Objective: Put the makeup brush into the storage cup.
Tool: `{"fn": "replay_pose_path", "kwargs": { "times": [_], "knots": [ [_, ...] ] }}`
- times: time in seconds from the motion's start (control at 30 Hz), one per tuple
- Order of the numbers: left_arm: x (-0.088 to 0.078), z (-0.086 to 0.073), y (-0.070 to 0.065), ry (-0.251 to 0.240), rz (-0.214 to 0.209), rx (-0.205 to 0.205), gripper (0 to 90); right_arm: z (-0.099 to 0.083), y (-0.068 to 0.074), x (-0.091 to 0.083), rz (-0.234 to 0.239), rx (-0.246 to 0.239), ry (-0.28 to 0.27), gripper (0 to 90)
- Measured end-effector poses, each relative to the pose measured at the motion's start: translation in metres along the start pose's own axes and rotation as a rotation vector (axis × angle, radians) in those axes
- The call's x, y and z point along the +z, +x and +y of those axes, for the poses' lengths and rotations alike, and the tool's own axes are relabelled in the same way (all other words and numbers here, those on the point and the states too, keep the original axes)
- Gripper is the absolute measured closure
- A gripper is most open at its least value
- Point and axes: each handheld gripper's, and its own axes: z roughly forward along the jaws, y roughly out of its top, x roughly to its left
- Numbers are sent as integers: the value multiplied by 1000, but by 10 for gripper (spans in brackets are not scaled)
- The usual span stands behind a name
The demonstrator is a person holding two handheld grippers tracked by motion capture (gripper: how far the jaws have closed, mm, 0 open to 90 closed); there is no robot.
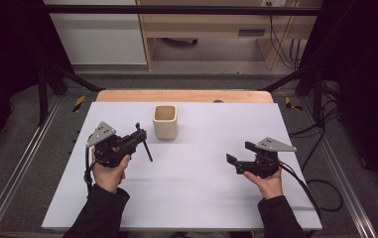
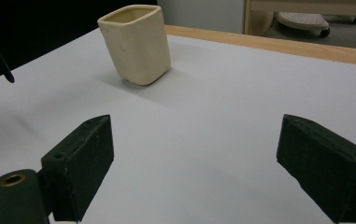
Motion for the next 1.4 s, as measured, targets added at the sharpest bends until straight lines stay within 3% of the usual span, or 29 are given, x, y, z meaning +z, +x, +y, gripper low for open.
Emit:
{"fn": "replay_pose_path", "kwargs": {
  "times": [0.43,0.83,1.4],
  "knots": [
    [12,8,4,16,8,19,830,-7,-9,-15,-35,15,-12,75],
    [24,22,6,23,12,28,830,-10,-10,-22,-50,-4,-9,72],
    [55,46,5,41,18,58,830,-18,-16,-31,-70,2,-3,59]
  ]
}}
